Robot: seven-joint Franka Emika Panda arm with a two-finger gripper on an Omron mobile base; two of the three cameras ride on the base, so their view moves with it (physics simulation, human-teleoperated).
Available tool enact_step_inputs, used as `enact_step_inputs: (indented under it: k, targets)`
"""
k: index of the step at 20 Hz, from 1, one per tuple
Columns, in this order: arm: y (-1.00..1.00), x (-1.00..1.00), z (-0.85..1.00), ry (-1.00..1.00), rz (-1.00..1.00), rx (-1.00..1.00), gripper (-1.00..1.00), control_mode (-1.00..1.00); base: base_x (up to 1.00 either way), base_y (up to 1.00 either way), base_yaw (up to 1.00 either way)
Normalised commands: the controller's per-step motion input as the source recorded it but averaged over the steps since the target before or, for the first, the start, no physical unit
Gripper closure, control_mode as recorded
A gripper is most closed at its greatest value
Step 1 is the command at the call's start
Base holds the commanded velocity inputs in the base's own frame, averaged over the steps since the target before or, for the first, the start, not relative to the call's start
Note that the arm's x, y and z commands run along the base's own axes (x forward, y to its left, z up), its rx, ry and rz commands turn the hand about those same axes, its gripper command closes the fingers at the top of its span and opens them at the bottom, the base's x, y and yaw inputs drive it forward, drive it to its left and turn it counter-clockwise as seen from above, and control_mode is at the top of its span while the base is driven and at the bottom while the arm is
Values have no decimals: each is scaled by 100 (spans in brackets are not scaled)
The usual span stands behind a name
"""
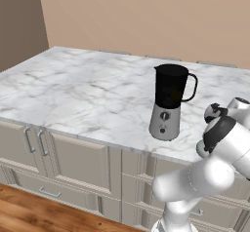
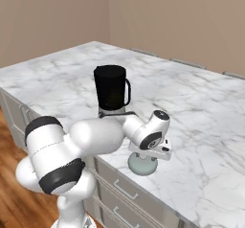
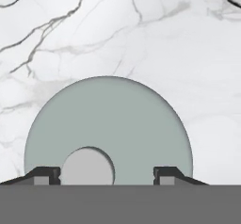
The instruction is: Grab the lemon and lemon wedge from the fridge, place them in the blender, close the lid, and turn on the blender to create a marinade.
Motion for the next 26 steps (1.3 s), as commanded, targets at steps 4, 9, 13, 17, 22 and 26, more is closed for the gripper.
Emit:
enact_step_inputs:
  k: [4,9,13,17,22,26]
  targets:
    - [2,0,-24,0,0,0,-100,-100,0,0,0]
    - [12,0,-36,0,0,-1,-100,-100,0,0,0]
    - [18,0,-45,0,0,-3,-100,-100,0,0,0]
    - [18,0,-53,0,0,-4,-100,-100,0,0,0]
    - [24,-2,-61,-3,0,-6,-100,-100,0,0,0]
    - [28,-6,-64,-8,0,-6,-100,-100,0,0,0]
